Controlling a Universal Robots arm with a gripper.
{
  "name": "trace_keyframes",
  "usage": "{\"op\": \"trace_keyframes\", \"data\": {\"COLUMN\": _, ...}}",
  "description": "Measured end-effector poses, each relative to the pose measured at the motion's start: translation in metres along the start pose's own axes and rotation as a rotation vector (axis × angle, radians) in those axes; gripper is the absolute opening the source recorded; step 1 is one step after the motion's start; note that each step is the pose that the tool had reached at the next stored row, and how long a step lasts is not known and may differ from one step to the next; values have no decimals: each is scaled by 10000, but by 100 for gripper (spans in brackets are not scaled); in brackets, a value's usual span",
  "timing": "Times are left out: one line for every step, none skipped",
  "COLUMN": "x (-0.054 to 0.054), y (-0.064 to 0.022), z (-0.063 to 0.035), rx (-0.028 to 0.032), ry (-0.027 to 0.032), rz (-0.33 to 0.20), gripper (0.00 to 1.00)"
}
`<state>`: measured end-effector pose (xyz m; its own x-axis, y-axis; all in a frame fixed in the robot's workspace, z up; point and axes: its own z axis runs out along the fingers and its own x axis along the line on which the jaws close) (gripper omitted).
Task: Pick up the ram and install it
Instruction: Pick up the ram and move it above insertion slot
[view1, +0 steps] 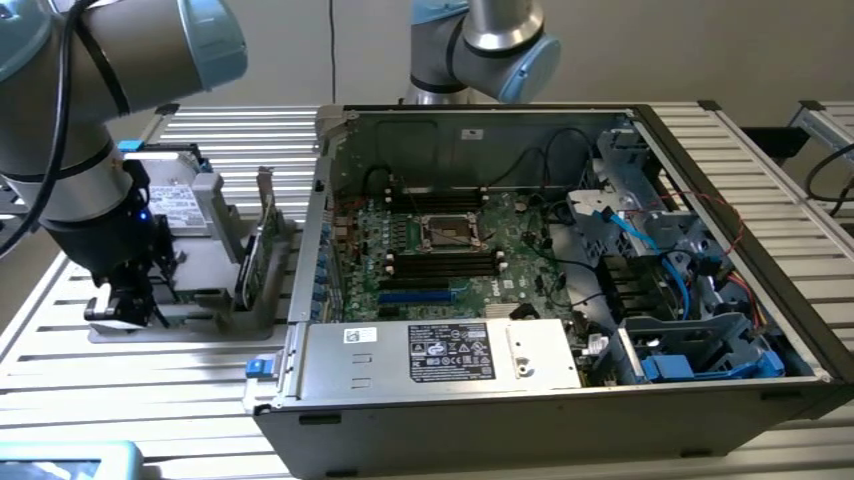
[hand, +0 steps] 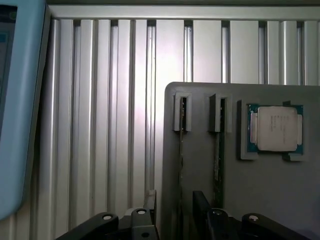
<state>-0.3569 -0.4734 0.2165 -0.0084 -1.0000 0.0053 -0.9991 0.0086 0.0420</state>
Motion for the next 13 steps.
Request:
{"op": "trace_keyframes", "data": {"x": -16, "y": 0, "z": 13, "rx": 0, "ry": 0, "rz": 0, "gripper": 42}}
{"op": "trace_keyframes", "data": {"x": -28, "y": 1, "z": 28, "rx": 1, "ry": 0, "rz": 1, "gripper": 42}}
{"op": "trace_keyframes", "data": {"x": -30, "y": 0, "z": 39, "rx": 2, "ry": -1, "rz": 1, "gripper": 42}}
{"op": "trace_keyframes", "data": {"x": -30, "y": 0, "z": 46, "rx": 2, "ry": 0, "rz": 1, "gripper": 42}}
{"op": "trace_keyframes", "data": {"x": -29, "y": 1, "z": 50, "rx": 0, "ry": 1, "rz": 0, "gripper": 42}}
{"op": "trace_keyframes", "data": {"x": -30, "y": 1, "z": 56, "rx": 1, "ry": 1, "rz": 1, "gripper": 42}}
{"op": "trace_keyframes", "data": {"x": -30, "y": 0, "z": 63, "rx": 1, "ry": 0, "rz": 1, "gripper": 42}}
{"op": "trace_keyframes", "data": {"x": -30, "y": 0, "z": 72, "rx": 1, "ry": 0, "rz": 1, "gripper": 42}}
{"op": "trace_keyframes", "data": {"x": -30, "y": 0, "z": 80, "rx": 1, "ry": 0, "rz": 1, "gripper": 42}}
{"op": "trace_keyframes", "data": {"x": -30, "y": 0, "z": 88, "rx": 1, "ry": 1, "rz": 1, "gripper": 42}}
{"op": "trace_keyframes", "data": {"x": -30, "y": 0, "z": 96, "rx": 1, "ry": 0, "rz": 1, "gripper": 42}}
{"op": "trace_keyframes", "data": {"x": -30, "y": 0, "z": 105, "rx": 2, "ry": 0, "rz": 1, "gripper": 42}}
{"op": "trace_keyframes", "data": {"x": -30, "y": -1, "z": 114, "rx": 2, "ry": 0, "rz": 1, "gripper": 42}}
